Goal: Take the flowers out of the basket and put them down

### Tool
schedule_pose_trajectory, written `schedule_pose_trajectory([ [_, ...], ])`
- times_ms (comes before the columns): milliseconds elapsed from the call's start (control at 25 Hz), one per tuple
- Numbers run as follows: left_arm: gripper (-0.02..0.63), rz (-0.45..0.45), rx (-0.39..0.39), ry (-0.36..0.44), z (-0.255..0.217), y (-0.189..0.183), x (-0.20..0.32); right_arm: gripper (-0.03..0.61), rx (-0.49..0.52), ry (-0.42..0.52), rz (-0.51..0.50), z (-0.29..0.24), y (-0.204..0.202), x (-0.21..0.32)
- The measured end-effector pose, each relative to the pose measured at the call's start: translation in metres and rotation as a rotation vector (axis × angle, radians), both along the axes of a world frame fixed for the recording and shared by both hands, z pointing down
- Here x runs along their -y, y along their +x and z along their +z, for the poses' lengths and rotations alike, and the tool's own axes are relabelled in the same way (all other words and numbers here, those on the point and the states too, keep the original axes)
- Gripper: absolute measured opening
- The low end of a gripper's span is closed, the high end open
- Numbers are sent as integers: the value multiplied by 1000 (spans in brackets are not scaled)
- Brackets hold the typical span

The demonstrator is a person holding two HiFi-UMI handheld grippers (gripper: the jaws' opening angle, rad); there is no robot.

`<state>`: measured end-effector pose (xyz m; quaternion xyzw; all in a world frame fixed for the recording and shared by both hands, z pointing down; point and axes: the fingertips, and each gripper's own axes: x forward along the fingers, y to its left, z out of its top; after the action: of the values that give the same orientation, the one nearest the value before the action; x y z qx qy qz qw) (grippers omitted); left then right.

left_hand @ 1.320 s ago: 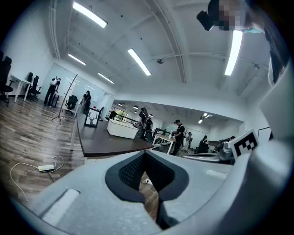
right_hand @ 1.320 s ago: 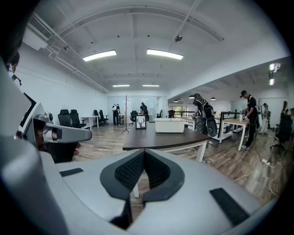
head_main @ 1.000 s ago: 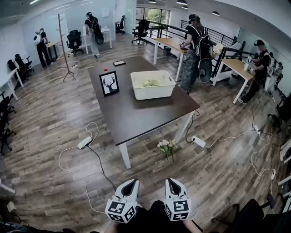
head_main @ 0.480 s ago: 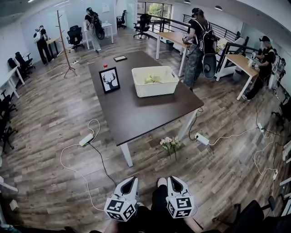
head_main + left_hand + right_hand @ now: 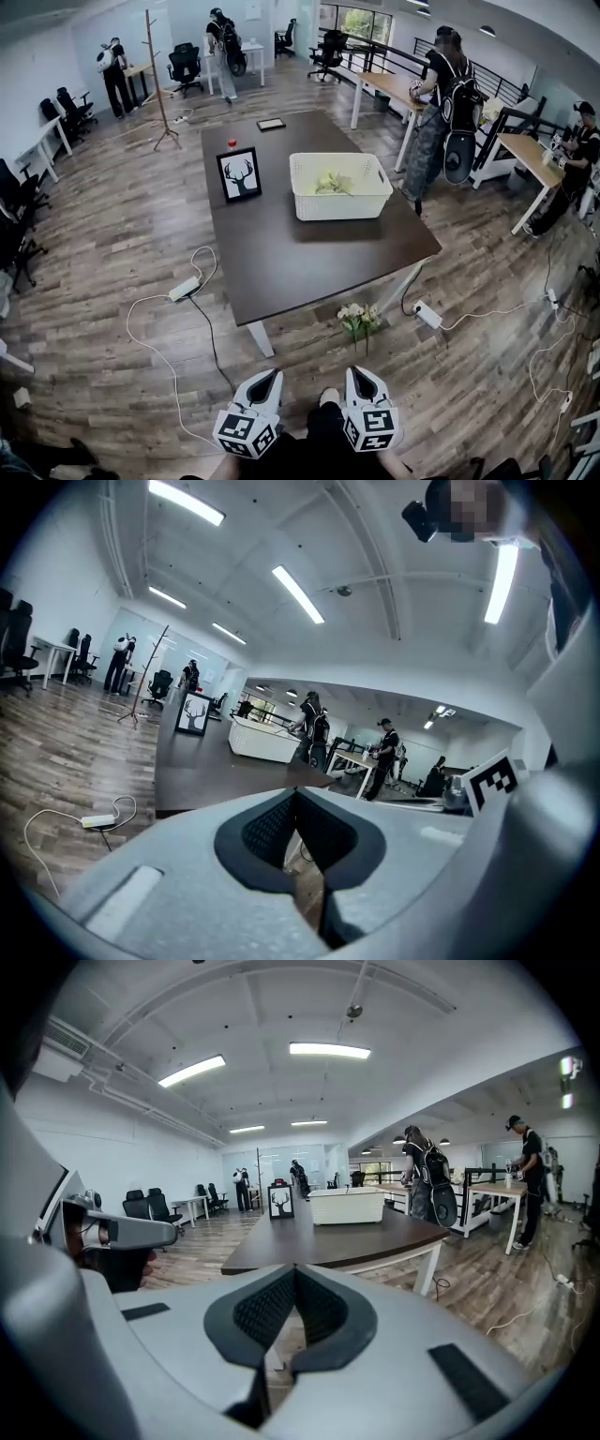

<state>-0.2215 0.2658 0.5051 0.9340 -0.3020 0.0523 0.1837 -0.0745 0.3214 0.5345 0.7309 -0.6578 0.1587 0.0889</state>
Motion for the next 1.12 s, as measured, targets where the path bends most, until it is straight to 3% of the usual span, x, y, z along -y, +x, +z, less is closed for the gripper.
schedule_pose_trajectory([
  [720, 8, -74, 10, 4, 2, 141, 73, 6, 10, -1, -161, 0, 117, 83],
  [1120, 8, -82, 36, -9, 11, 183, 83, 6, 62, -10, -176, 15, 154, 98],
])
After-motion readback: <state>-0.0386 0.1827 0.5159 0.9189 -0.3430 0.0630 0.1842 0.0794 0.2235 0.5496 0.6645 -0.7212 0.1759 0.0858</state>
